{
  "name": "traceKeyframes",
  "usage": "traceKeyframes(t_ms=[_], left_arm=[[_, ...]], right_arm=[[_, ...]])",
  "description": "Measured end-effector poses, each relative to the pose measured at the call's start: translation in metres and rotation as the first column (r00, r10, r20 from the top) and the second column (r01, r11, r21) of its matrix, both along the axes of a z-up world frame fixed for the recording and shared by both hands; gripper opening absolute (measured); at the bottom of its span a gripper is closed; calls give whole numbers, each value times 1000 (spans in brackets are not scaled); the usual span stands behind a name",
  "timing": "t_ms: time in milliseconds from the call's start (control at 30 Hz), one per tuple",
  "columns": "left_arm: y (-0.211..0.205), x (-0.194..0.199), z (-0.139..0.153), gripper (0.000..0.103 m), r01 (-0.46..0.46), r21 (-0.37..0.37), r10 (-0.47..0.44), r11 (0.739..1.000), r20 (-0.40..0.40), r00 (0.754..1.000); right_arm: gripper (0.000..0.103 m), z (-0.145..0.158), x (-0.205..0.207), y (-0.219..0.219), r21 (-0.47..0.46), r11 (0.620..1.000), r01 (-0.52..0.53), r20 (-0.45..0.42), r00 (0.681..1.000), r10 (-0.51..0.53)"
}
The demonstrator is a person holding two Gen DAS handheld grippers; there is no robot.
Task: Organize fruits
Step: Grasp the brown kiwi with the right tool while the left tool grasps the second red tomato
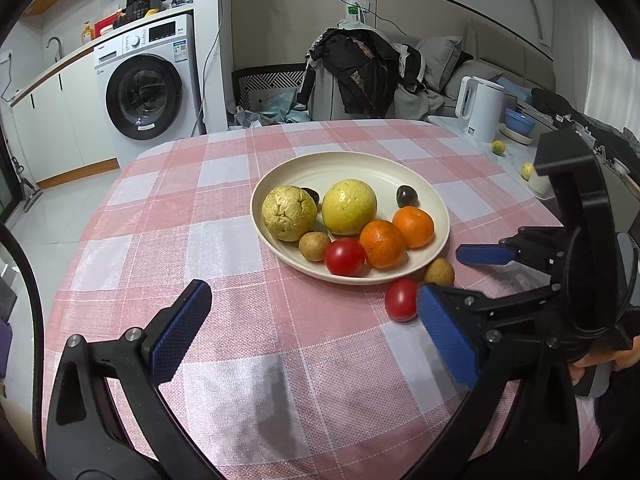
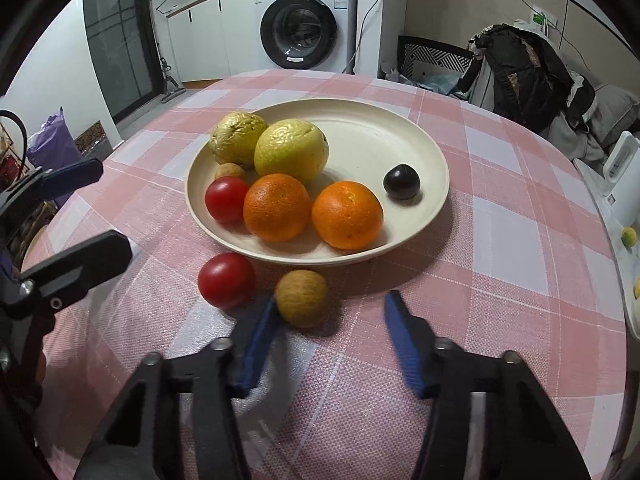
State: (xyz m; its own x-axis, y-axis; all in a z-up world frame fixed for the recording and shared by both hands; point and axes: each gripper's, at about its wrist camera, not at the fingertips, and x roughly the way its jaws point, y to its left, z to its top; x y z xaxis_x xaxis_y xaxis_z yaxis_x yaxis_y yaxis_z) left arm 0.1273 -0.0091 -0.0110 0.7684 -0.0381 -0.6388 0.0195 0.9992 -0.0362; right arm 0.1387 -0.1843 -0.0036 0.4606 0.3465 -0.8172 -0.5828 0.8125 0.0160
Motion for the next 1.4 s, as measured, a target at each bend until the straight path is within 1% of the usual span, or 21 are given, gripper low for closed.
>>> traceKeyframes(t_ms=[67, 133, 300, 433, 567, 800, 833, 867, 900, 933, 1000, 1067, 1100, 1167, 1200, 1267, 1333, 1400], left_arm=[[-1, 0, 0, 102, 3, 1, -3, 1000, -3, 1000], [-1, 0, -1, 102, 5, 2, -5, 1000, -5, 1000], [-5, 2, -4, 102, 17, 2, -17, 1000, -24, 1000], [-11, 5, -10, 102, 44, -12, -45, 999, -52, 998], [-20, 11, -20, 102, 65, -19, -67, 998, -94, 993], [-33, 29, -42, 102, 72, -71, -84, 995, -190, 978], [-35, 31, -44, 99, 73, -72, -86, 995, -197, 977], [-37, 33, -45, 92, 75, -71, -88, 995, -202, 975], [-41, 35, -46, 88, 83, -67, -95, 994, -210, 973], [-44, 37, -48, 81, 91, -62, -102, 994, -217, 971], [-52, 39, -49, 74, 100, -23, -103, 995, -221, 970], [-59, 40, -48, 64, 121, -6, -119, 993, -219, 969], [-61, 41, -48, 62, 127, 1, -123, 992, -216, 968], [-64, 43, -47, 48, 137, -4, -135, 991, -211, 968], [-65, 44, -47, 45, 138, -6, -136, 990, -208, 969], [-66, 45, -45, 30, 143, -10, -142, 990, -205, 968], [-65, 47, -45, 25, 140, -16, -140, 990, -205, 969], [-64, 46, -44, 25, 140, -22, -141, 990, -204, 969]], right_arm=[[33, 1, 0, -2, 21, 1000, -4, -10, 1000, 5], [27, 2, 0, -4, 40, 999, -12, -19, 1000, 13], [27, 9, 0, -10, 65, 998, -24, -12, 1000, 25], [27, 22, -1, -16, 87, 996, -22, 19, 1000, 21], [27, 31, -1, -22, 98, 995, -22, 40, 999, 18], [27, 43, -3, -31, 136, 991, -15, 68, 998, 6], [27, 45, -3, -32, 141, 990, -15, 72, 997, 5], [27, 46, -3, -33, 144, 989, -14, 76, 997, 3], [27, 49, -3, -35, 149, 989, -13, 81, 997, 1], [27, 50, -3, -36, 152, 988, -12, 82, 997, 0], [27, 52, -2, -39, 159, 987, -8, 82, 997, -5], [27, 53, -1, -42, 165, 986, -3, 81, 997, -11], [27, 53, 0, -43, 168, 986, 0, 79, 997, -13], [27, 53, 0, -44, 170, 985, 2, 80, 997, -16], [27, 53, 0, -44, 172, 985, 3, 80, 997, -17], [27, 54, 0, -45, 175, 985, 4, 82, 996, -19], [27, 54, 0, -46, 176, 984, 4, 82, 996, -19], [27, 54, 1, -46, 174, 985, 3, 81, 997, -18]])
